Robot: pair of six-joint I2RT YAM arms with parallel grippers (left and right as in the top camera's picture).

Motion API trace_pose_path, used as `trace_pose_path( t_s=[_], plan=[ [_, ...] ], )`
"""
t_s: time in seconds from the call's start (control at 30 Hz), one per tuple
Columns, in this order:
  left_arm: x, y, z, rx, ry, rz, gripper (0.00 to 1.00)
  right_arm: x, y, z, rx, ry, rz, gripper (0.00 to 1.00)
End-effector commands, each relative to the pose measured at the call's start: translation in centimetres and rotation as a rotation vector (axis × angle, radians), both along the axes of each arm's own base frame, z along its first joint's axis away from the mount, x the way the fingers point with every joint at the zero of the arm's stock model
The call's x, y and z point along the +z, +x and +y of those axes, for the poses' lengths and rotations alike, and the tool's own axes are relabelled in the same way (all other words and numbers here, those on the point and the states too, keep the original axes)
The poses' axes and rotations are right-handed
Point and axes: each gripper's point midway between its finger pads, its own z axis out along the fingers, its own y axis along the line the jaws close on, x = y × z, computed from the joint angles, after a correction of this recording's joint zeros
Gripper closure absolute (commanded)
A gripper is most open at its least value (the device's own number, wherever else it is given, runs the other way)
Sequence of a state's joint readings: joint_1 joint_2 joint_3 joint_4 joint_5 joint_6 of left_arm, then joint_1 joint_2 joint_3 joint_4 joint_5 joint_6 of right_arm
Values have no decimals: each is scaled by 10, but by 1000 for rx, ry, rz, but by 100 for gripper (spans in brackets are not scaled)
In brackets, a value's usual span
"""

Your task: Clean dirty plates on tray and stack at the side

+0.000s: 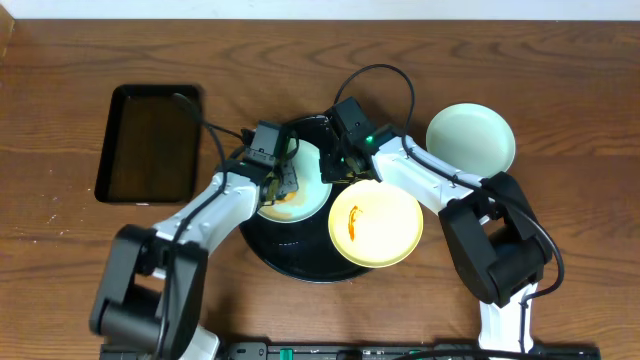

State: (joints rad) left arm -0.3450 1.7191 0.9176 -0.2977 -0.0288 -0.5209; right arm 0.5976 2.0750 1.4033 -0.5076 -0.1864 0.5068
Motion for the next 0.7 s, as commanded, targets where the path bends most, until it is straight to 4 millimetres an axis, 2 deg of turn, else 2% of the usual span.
trace_pose_path(
  t_s=[0.0, 0.17, 0.3, 0.5, 0.67],
  plan=[
    [-15, -8, 3, 25, 2, 45, 93, -14, 0, -10, -6, -57, 4, 99],
    [-14, -7, 3, -24, 23, 42, 93, -14, 0, -11, -6, -59, 6, 99],
    [-15, -16, 10, -95, 68, 86, 92, -14, 0, -11, -6, -59, 6, 99],
    [-19, -29, 42, -150, 205, 153, 92, -14, 0, -10, -6, -57, 4, 99],
    [-14, -19, 69, -142, 319, 127, 92, -14, 0, -11, -6, -59, 6, 99]
  ],
)
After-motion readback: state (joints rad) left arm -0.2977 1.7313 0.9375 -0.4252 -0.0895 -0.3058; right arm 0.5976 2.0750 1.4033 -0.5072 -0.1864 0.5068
